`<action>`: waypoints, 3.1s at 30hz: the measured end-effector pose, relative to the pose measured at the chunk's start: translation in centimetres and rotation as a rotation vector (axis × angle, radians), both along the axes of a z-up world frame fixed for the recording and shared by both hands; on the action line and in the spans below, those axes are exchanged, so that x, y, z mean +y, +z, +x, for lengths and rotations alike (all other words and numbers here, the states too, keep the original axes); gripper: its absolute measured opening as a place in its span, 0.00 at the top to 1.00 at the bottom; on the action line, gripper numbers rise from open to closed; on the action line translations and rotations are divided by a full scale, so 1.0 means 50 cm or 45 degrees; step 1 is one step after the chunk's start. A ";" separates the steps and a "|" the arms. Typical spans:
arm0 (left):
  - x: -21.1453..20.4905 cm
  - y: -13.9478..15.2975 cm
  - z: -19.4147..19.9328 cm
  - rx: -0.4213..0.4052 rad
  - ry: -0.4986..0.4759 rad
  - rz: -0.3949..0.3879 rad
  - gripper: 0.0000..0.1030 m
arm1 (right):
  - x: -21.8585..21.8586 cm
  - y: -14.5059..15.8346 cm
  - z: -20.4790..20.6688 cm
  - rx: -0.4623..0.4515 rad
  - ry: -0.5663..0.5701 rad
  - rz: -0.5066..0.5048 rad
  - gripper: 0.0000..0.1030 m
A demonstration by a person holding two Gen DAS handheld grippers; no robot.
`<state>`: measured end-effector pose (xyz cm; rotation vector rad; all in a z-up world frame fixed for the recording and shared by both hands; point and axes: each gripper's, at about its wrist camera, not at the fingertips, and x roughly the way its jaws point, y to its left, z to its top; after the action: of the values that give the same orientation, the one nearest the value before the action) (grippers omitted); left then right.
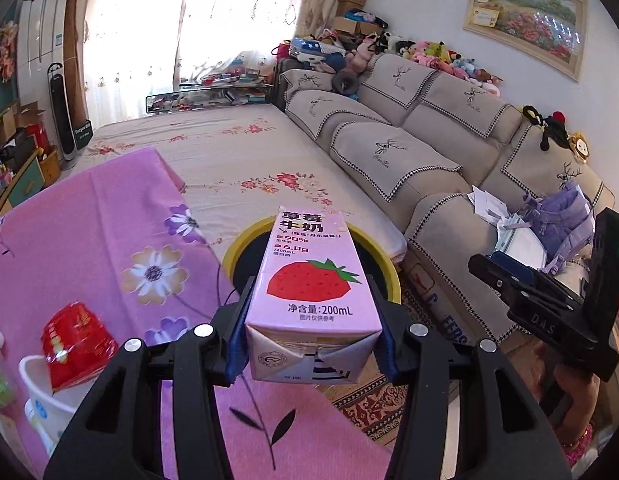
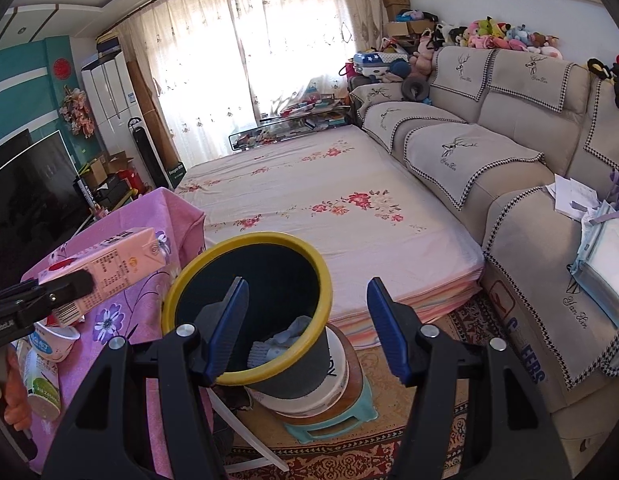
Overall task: Collect trash
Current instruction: 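Carry the milk carton over the bin and open the left gripper, then grasp the white yogurt cup with the right gripper, then carry the yogurt cup over the bin and open the right gripper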
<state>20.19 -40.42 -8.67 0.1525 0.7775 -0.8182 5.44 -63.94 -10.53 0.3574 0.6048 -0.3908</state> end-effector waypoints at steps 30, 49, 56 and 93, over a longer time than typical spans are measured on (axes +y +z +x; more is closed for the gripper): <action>0.549 0.085 -0.120 -0.220 0.630 0.020 0.12 | 0.321 0.000 0.135 0.027 0.701 0.062 0.42; 0.592 0.060 -0.156 -0.209 0.644 0.038 0.11 | 0.551 -0.004 0.322 0.187 1.257 0.145 0.75; 0.599 0.056 -0.155 -0.206 0.657 0.040 0.11 | 0.546 -0.007 0.340 0.170 1.365 0.414 0.95; 0.514 -0.003 -0.132 -0.112 0.564 0.139 0.10 | 0.175 -0.068 0.294 0.279 0.345 -0.141 0.94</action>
<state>13.58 -14.74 -8.82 0.1065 0.7373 -0.3476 20.17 -55.21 -13.91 0.1239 0.8309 -0.2029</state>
